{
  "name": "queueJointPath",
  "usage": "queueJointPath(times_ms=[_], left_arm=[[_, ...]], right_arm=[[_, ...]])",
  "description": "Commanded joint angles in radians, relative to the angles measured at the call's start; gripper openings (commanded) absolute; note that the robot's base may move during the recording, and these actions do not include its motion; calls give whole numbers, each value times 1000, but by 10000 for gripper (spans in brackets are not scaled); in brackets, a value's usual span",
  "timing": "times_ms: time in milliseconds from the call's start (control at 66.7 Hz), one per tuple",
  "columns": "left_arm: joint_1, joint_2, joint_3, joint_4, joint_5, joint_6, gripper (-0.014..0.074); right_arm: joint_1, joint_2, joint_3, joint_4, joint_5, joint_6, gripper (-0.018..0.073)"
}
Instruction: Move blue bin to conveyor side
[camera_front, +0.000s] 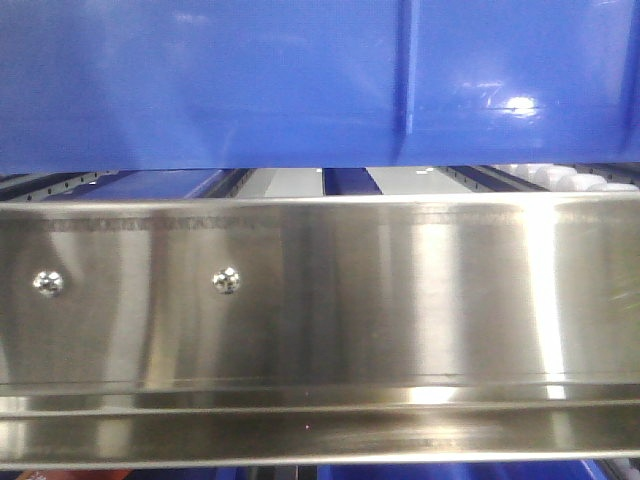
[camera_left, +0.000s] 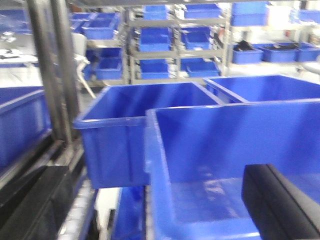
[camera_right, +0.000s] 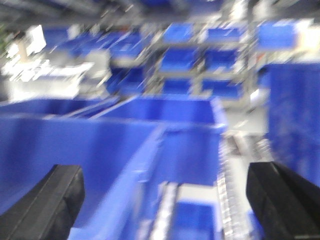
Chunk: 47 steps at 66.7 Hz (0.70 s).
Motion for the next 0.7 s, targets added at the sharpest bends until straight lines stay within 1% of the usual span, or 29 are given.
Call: queueJointPath(times_ms=[0,105,135,285,390,420,480,585,690], left_arm=[[-24,54,-53,0,38,1,591],[-41,125,-129,0,99,1,581],[-41,146,-153,0,118,1,579],[-43,273,-299,-4,262,-10,578],[-43,369,-402,-6,366,-37,578],[-43,394,-431,-6,395,-37,578],[-43,462,-507,-6,478,-37,578],[-43,558,-613,-6,585,-37,578],[-43,633,-690,-6,590,-37,578]], right_arm=[[51,102,-107,4,88,-3,559],[88,245,-262,4,228,-3,559],[91,284,-307,4,263,-3,559],[91,498,-561,4,565,-3,559],[91,632,-719,-10,725,6,559],[91,662,-767,-19,759,30,559],[91,728,-847,-53,774,69,559],[91,792,-915,-99,774,105,559],[91,826,-925,-107,774,132,559]])
